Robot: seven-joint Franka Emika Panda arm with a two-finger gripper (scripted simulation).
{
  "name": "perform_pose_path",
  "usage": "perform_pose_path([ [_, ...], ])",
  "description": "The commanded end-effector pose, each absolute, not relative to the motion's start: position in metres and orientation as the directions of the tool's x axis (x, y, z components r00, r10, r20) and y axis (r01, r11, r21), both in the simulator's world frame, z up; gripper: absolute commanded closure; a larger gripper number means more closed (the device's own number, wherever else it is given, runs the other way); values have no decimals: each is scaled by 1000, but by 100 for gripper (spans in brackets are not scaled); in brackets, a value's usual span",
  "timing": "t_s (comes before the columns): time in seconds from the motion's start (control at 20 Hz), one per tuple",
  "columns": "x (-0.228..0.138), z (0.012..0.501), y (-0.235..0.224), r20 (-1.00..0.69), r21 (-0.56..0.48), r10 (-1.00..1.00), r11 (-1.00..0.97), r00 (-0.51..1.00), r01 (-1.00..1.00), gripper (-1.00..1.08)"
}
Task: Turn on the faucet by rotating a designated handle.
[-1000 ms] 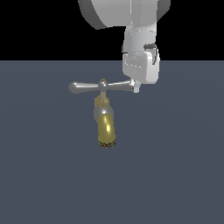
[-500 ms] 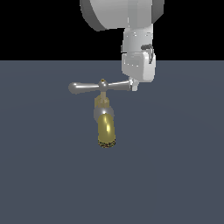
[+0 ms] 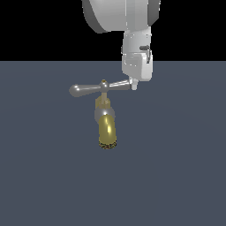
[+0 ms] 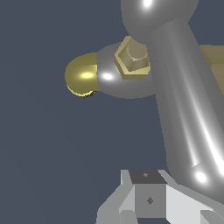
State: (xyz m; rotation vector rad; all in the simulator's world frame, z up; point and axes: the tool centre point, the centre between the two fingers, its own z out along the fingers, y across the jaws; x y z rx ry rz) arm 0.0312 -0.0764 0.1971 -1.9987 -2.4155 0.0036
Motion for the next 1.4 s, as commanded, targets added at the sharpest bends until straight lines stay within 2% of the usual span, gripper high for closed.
perform_pose_path([
  [0.0, 42, 197, -73, 0, 0, 981, 192, -192, 981, 108],
  [0.5, 69, 197, -70, 0, 0, 981, 192, -192, 981, 108],
  [0.6, 64, 197, -79, -1, -4, 984, 179, -179, 984, 108],
  [1.35, 106, 197, -28, 0, -1, 982, 187, -187, 982, 108],
])
